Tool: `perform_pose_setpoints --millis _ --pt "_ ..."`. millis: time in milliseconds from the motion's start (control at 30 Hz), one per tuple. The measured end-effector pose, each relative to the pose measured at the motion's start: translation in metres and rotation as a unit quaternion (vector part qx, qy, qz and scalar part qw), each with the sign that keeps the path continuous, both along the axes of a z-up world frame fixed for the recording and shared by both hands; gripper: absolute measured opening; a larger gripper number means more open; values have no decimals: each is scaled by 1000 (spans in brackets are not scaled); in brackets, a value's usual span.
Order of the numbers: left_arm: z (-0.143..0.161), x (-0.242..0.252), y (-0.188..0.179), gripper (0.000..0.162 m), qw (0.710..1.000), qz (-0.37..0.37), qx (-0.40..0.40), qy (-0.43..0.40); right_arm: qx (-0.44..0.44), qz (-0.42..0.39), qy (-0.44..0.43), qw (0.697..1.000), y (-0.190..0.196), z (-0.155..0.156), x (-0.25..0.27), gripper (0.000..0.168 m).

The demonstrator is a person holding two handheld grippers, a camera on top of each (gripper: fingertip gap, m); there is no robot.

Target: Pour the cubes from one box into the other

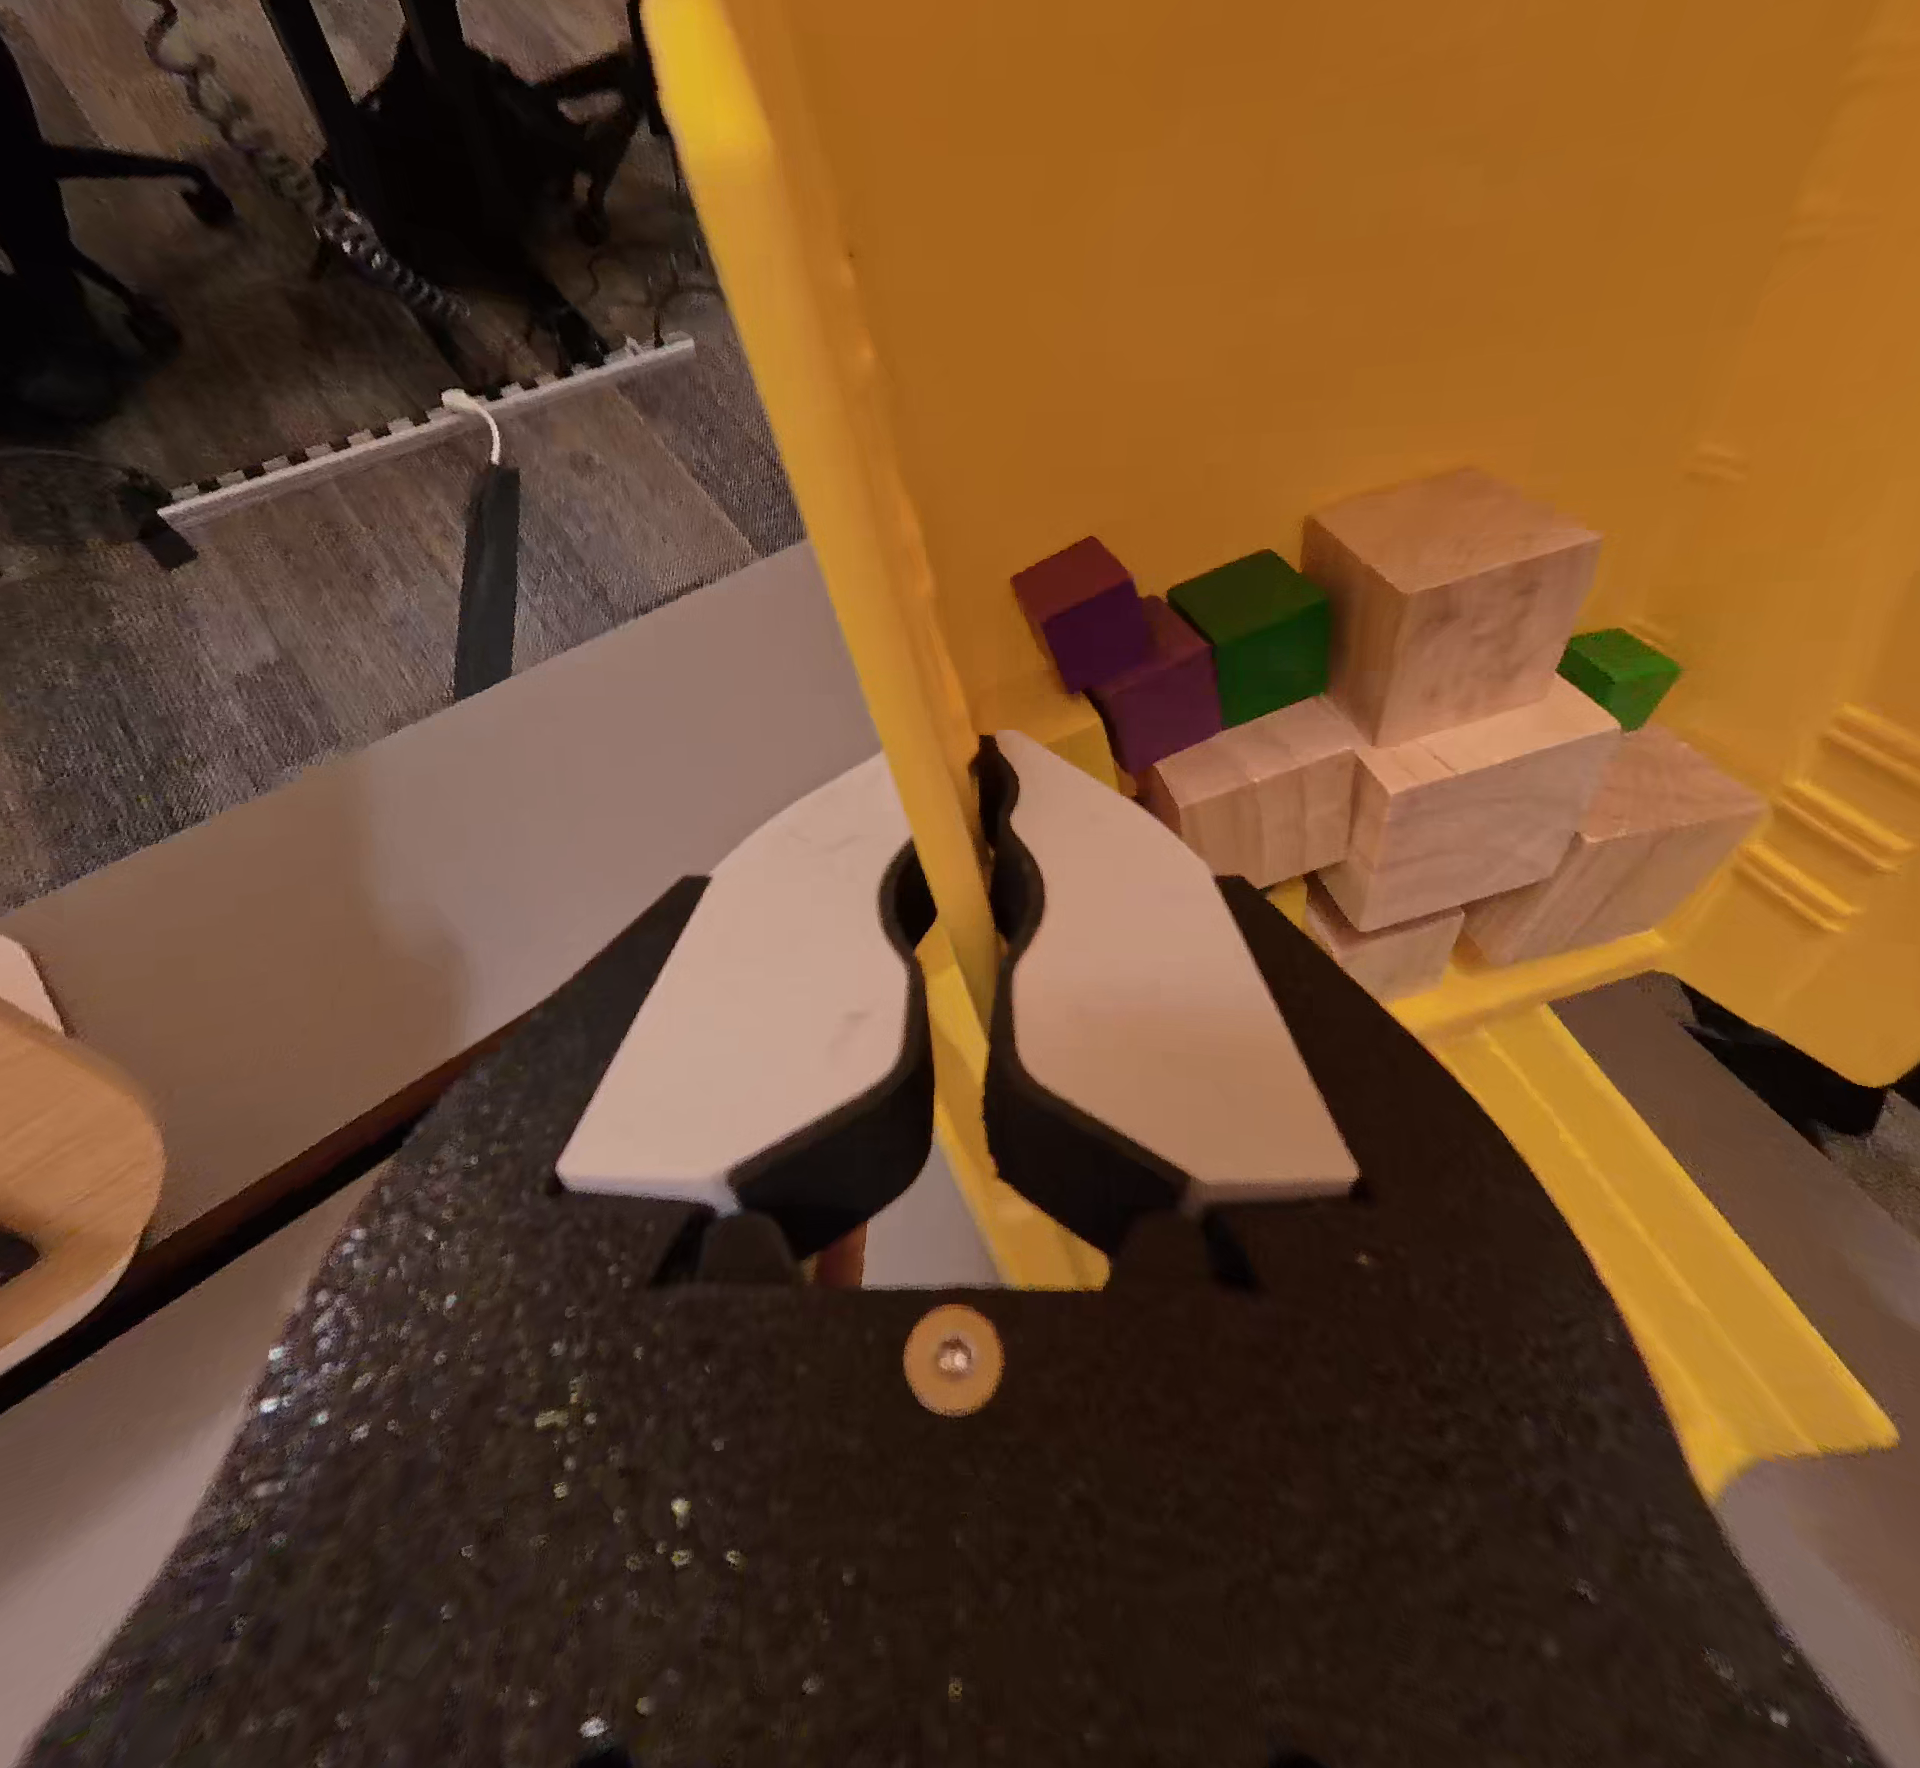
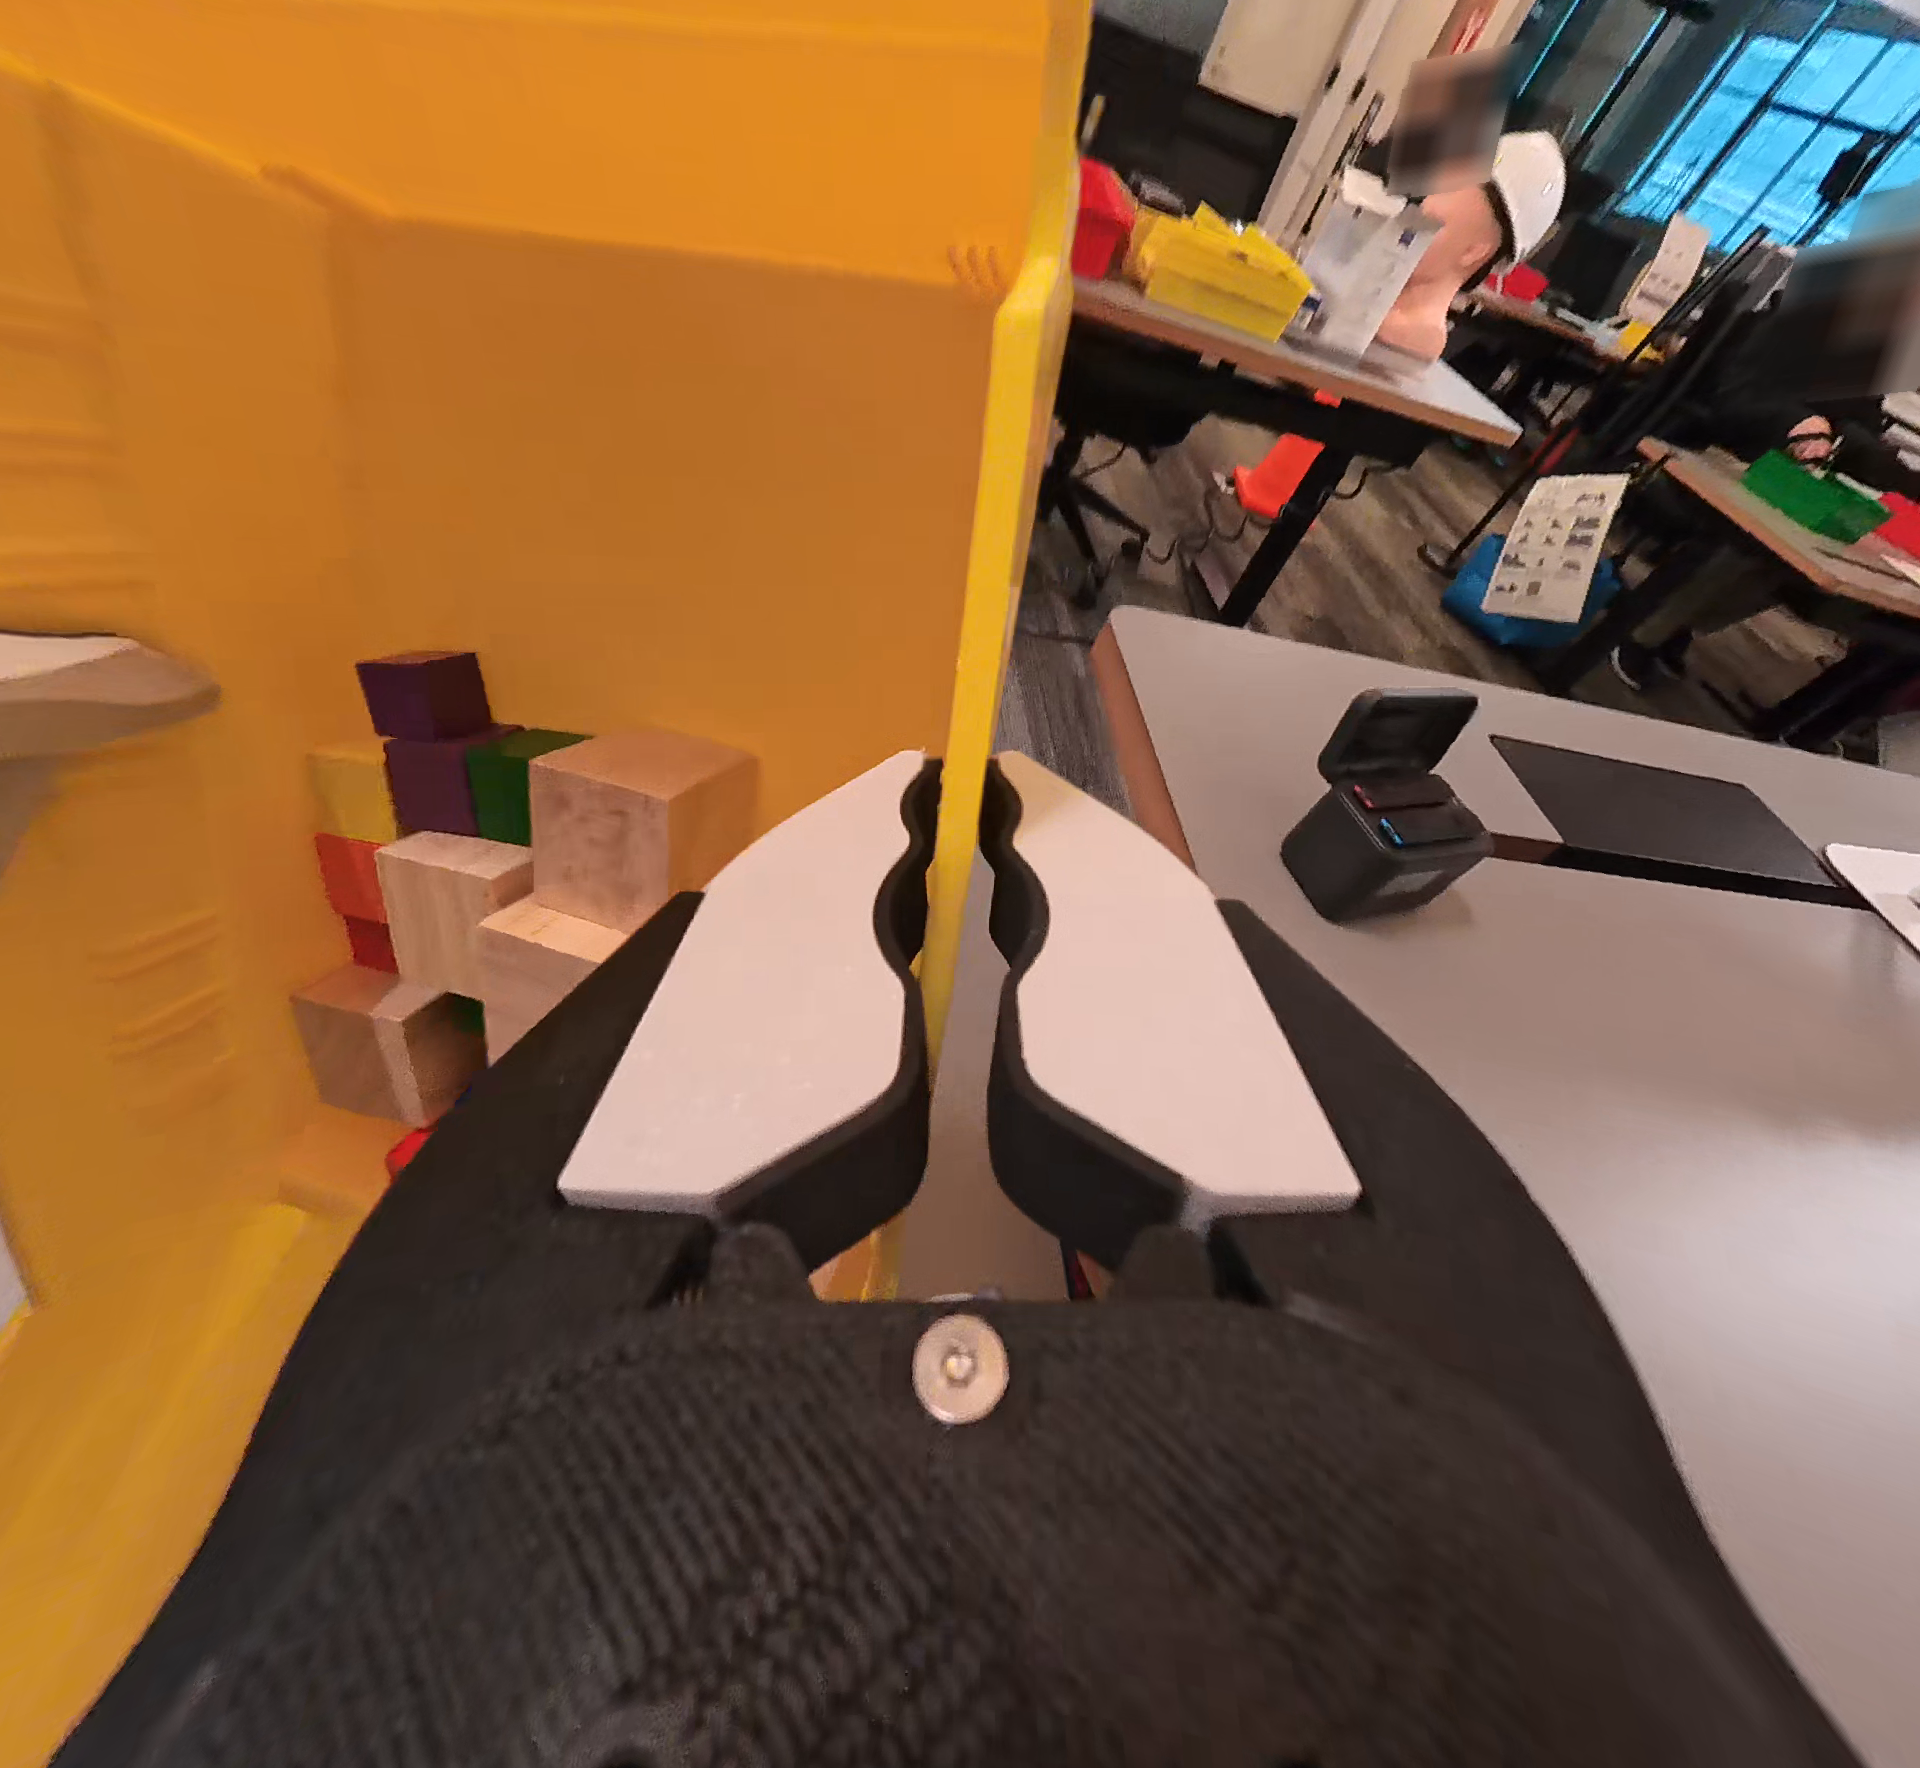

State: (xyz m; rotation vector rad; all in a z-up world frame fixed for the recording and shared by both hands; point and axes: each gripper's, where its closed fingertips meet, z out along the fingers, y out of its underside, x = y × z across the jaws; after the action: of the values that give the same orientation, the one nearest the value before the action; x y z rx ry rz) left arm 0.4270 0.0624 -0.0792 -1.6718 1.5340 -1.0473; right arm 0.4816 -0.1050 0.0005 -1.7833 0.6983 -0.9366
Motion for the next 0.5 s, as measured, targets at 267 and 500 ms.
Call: perform_pose_setpoints --millis 267,500 --pt "-3 12 -2 3 997 9 4 -73 23 16 -63 998 -3 -2 5 7" --pt "-1 13 1 6 990 6 10 -142 66 35 -99 992 0 -2 4 8"
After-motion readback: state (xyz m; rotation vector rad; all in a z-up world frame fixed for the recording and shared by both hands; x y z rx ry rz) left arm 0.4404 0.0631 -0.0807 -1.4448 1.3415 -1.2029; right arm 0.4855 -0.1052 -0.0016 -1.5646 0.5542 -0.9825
